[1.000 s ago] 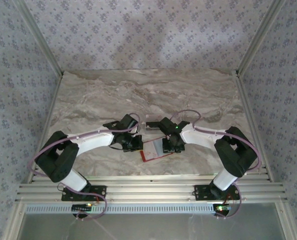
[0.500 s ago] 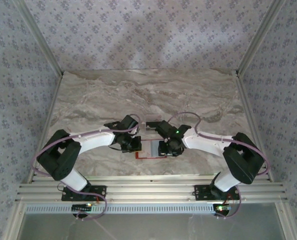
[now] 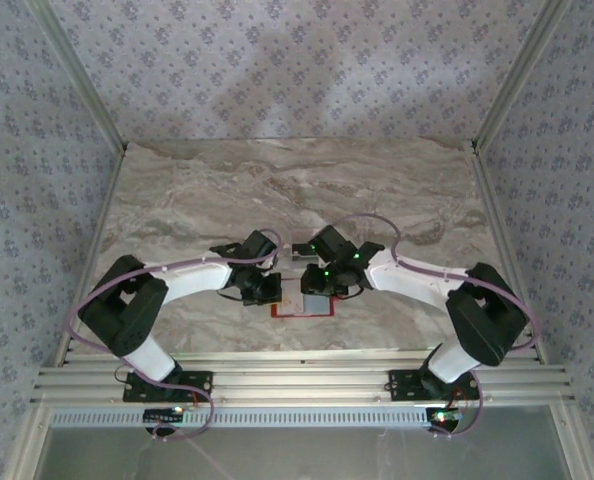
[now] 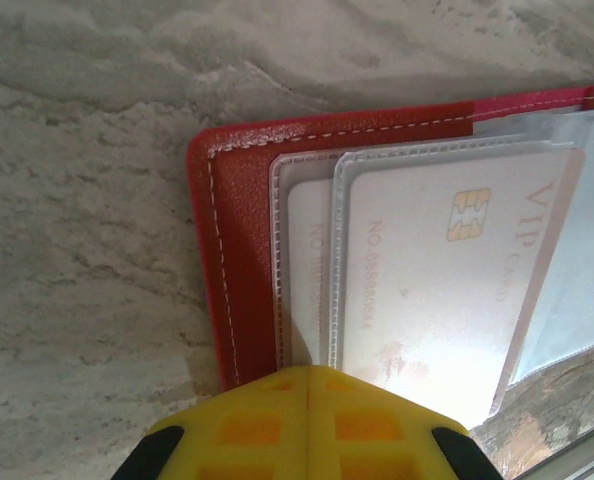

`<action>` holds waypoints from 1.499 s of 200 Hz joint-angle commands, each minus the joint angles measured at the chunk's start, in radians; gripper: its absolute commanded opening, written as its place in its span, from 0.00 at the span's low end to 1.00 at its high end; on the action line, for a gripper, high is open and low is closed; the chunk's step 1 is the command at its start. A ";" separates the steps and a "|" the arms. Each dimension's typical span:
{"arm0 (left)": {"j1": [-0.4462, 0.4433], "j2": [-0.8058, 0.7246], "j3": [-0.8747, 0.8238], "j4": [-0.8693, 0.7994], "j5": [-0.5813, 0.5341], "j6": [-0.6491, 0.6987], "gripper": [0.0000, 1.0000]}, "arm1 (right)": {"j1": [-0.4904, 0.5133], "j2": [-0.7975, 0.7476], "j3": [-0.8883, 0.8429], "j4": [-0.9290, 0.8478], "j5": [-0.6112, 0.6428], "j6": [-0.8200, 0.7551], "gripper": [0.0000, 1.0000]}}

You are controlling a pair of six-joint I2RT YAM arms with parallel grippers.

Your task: Take the credit cards out of the card holder

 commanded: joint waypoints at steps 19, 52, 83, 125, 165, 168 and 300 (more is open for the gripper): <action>0.009 0.016 -0.023 -0.010 -0.017 0.016 0.07 | -0.010 0.098 0.019 0.130 -0.116 0.018 0.25; 0.011 0.012 -0.023 -0.015 -0.017 0.017 0.07 | -0.012 0.125 0.017 0.152 -0.130 0.020 0.24; 0.012 0.009 -0.018 -0.023 -0.017 0.018 0.07 | -0.011 0.139 0.011 0.152 -0.124 0.018 0.23; 0.012 -0.015 -0.003 -0.043 -0.023 0.017 0.07 | -0.009 0.142 0.020 0.098 -0.071 -0.002 0.26; 0.012 -0.057 0.024 -0.060 -0.029 0.009 0.08 | -0.004 0.106 0.011 0.118 -0.080 0.003 0.32; 0.012 -0.059 0.027 -0.060 -0.029 0.009 0.08 | -0.005 0.102 0.011 0.119 -0.080 0.003 0.32; 0.012 0.045 0.047 0.009 0.036 0.009 0.08 | -0.009 0.097 -0.021 0.169 -0.102 0.030 0.34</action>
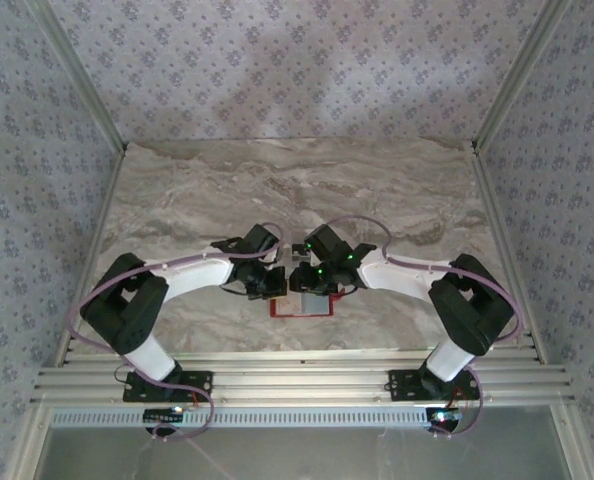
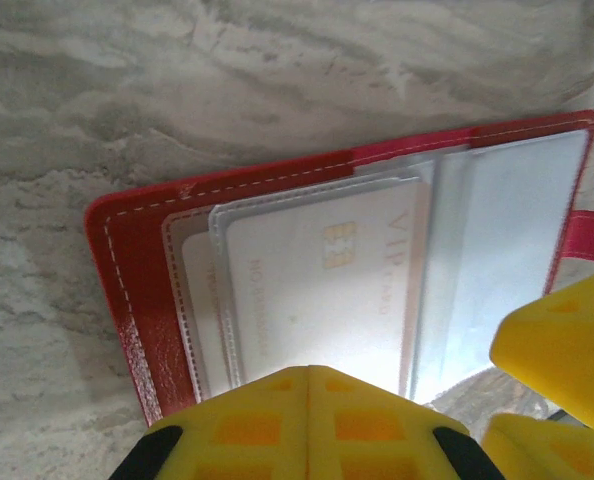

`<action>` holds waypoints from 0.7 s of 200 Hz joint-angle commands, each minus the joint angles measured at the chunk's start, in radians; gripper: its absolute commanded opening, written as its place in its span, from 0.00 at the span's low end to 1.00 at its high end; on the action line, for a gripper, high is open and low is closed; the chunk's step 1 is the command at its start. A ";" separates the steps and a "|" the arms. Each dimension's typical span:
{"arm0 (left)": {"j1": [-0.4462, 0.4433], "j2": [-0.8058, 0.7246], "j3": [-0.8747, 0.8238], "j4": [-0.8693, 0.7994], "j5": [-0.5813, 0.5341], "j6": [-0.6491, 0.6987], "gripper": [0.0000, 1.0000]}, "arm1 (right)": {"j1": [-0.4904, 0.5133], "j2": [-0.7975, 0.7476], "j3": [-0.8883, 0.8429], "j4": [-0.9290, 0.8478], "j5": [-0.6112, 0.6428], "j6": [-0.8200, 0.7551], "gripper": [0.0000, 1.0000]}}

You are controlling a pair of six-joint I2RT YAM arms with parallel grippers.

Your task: Take the credit cards out of the card holder

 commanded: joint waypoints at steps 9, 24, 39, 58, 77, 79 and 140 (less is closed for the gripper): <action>0.007 0.027 -0.008 -0.013 -0.022 0.018 0.08 | -0.001 0.040 -0.006 0.028 -0.025 0.021 0.34; 0.009 0.029 -0.021 -0.019 -0.037 0.025 0.08 | 0.000 0.050 -0.004 0.037 -0.028 0.023 0.34; 0.011 0.030 -0.027 -0.019 -0.037 0.027 0.08 | 0.000 0.059 -0.004 0.040 -0.033 0.023 0.34; 0.010 0.030 -0.033 -0.014 -0.034 0.025 0.08 | 0.001 0.066 -0.006 0.045 -0.034 0.023 0.34; 0.011 0.030 -0.034 -0.011 -0.031 0.023 0.08 | 0.001 0.076 -0.007 0.048 -0.031 0.021 0.34; 0.010 0.030 -0.034 -0.011 -0.031 0.022 0.08 | 0.001 0.076 -0.006 0.048 -0.031 0.021 0.34; 0.009 0.031 -0.035 -0.007 -0.026 0.022 0.08 | 0.006 0.111 -0.013 0.071 -0.042 0.027 0.33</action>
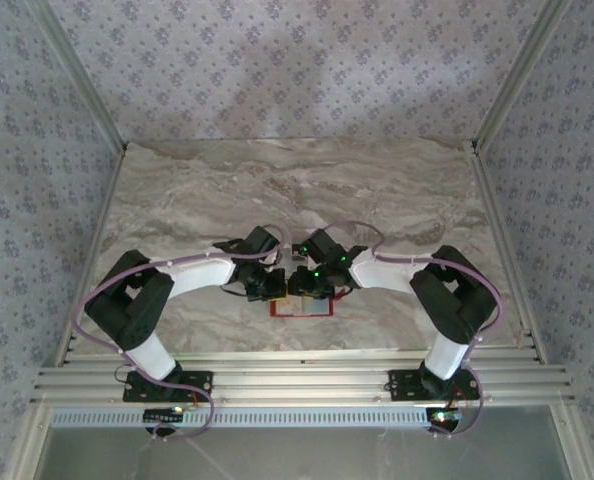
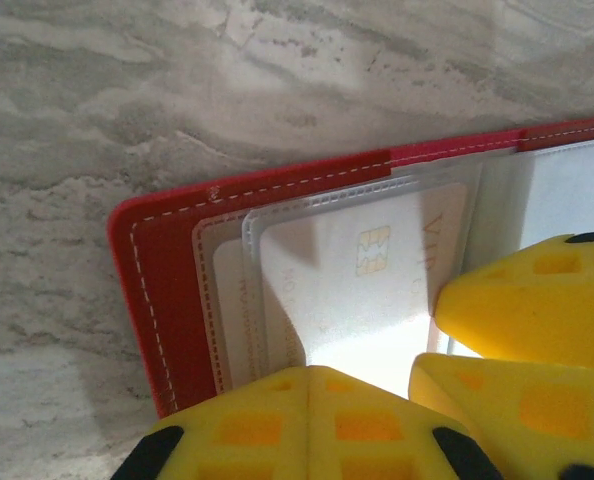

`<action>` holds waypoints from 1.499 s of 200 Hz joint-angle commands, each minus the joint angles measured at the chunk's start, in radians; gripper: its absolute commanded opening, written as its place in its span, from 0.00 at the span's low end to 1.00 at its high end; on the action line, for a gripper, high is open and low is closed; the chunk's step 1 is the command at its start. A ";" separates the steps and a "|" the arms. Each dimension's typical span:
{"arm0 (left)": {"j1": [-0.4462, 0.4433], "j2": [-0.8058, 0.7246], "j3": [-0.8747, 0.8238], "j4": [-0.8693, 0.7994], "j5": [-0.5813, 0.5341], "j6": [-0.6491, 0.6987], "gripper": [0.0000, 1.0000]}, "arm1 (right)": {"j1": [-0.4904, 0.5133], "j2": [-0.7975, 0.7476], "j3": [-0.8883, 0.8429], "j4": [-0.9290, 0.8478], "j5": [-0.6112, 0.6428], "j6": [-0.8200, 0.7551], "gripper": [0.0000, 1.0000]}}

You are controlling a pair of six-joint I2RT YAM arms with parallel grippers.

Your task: Take the credit cards out of the card holder

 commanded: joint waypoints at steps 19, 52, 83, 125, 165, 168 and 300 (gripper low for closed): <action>0.004 0.011 -0.025 -0.021 -0.017 0.012 0.08 | 0.009 0.021 -0.012 0.040 -0.039 0.023 0.33; 0.005 0.015 -0.023 -0.018 -0.014 0.011 0.08 | 0.014 0.033 -0.020 0.075 -0.064 0.037 0.33; 0.004 0.012 -0.025 -0.019 -0.014 0.012 0.08 | 0.014 0.042 -0.023 0.061 -0.056 0.034 0.33; 0.005 -0.001 -0.019 -0.035 -0.023 0.015 0.08 | 0.018 0.021 0.022 -0.145 0.076 -0.026 0.33; 0.006 -0.016 -0.020 -0.053 -0.038 0.017 0.11 | 0.019 -0.018 0.058 -0.246 0.148 -0.067 0.32; 0.005 -0.017 -0.019 -0.054 -0.038 0.016 0.11 | 0.019 -0.022 0.059 -0.248 0.149 -0.069 0.32; 0.008 -0.081 -0.004 -0.101 -0.082 0.019 0.15 | 0.014 -0.037 0.040 -0.099 0.027 -0.012 0.29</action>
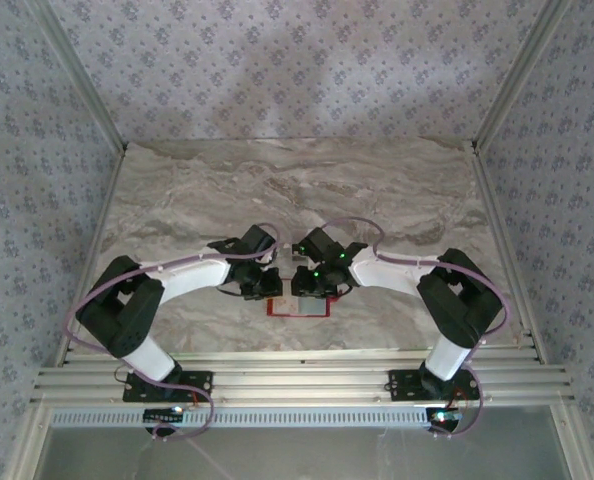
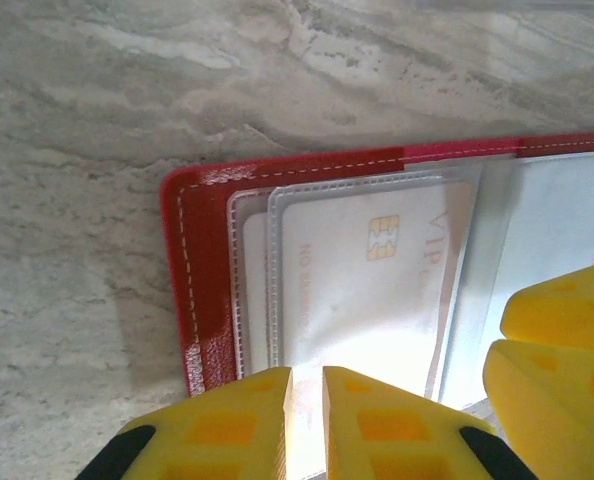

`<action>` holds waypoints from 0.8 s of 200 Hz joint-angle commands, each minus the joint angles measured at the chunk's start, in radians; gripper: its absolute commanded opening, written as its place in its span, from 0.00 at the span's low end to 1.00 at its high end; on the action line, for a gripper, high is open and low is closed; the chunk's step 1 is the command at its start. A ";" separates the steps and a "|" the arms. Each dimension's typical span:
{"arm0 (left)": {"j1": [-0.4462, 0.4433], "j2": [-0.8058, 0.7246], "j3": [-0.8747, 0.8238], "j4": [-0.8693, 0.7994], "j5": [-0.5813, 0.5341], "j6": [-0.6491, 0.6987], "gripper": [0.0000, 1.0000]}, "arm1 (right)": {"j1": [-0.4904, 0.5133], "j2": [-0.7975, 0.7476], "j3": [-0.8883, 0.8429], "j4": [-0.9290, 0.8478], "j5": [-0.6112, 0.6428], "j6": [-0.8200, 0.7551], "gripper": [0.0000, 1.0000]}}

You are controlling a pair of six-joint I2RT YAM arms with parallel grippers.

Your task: Take the credit cards out of the card holder

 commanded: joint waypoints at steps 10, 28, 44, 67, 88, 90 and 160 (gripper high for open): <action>0.006 -0.018 -0.006 -0.033 -0.019 0.018 0.15 | -0.005 0.005 -0.007 0.042 -0.044 0.026 0.29; 0.006 0.001 -0.012 -0.023 -0.010 0.018 0.13 | -0.005 0.021 -0.003 0.055 -0.056 0.030 0.30; 0.006 0.014 -0.019 -0.011 -0.003 0.016 0.12 | -0.006 0.035 0.001 0.062 -0.063 0.033 0.30; 0.007 0.023 -0.024 -0.003 -0.001 0.018 0.10 | -0.003 0.051 0.000 0.063 -0.059 0.035 0.30; 0.007 0.024 -0.031 0.000 0.000 0.018 0.10 | -0.004 0.067 0.000 0.071 -0.066 0.035 0.30; 0.007 0.024 -0.033 0.002 0.000 0.017 0.10 | -0.004 0.067 -0.001 0.073 -0.066 0.036 0.30; 0.009 0.027 -0.040 0.009 0.008 0.016 0.09 | 0.004 0.086 0.001 0.104 -0.085 0.043 0.30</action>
